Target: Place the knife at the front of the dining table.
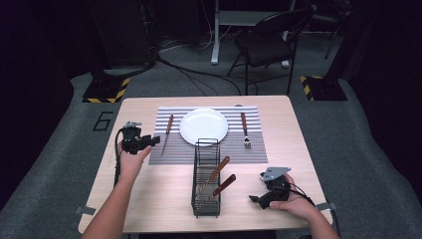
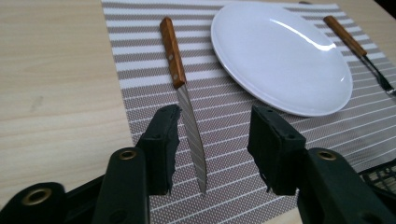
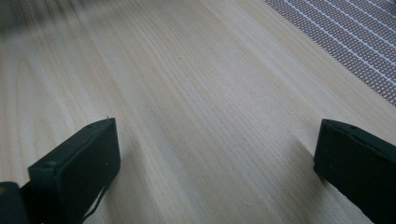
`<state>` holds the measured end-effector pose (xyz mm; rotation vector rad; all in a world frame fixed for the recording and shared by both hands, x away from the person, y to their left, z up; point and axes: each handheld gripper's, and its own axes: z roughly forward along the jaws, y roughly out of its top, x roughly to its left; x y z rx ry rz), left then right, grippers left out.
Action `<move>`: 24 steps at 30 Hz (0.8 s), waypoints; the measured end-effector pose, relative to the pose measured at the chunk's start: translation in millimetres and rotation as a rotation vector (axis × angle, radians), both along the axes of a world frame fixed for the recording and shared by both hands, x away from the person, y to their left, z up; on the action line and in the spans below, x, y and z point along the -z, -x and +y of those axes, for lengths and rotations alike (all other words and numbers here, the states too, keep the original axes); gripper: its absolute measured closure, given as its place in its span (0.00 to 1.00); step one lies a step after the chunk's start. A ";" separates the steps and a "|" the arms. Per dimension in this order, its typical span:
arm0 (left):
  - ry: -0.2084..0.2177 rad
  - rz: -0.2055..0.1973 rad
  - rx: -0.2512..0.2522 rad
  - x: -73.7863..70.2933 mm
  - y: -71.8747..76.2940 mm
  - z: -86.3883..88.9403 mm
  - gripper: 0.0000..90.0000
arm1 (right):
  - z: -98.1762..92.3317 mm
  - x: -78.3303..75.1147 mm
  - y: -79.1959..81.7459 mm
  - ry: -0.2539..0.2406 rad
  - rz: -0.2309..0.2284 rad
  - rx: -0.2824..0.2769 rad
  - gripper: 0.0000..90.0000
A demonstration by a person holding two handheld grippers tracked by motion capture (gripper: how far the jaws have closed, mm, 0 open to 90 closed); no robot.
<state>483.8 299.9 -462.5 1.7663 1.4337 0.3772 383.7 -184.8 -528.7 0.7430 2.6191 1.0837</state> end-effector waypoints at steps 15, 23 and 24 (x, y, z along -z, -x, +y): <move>0.029 0.063 0.004 40.3 -14.9 -13.4 0.80 | 0.0 0.0 0.0 0.000 0.000 0.000 0.00; 0.029 0.093 0.017 48.7 -17.5 -18.6 0.80 | 0.0 0.0 0.0 0.000 0.000 0.000 0.00; 0.029 0.092 0.018 49.1 -17.6 -19.1 0.80 | 0.0 0.0 0.0 0.000 0.000 0.000 0.00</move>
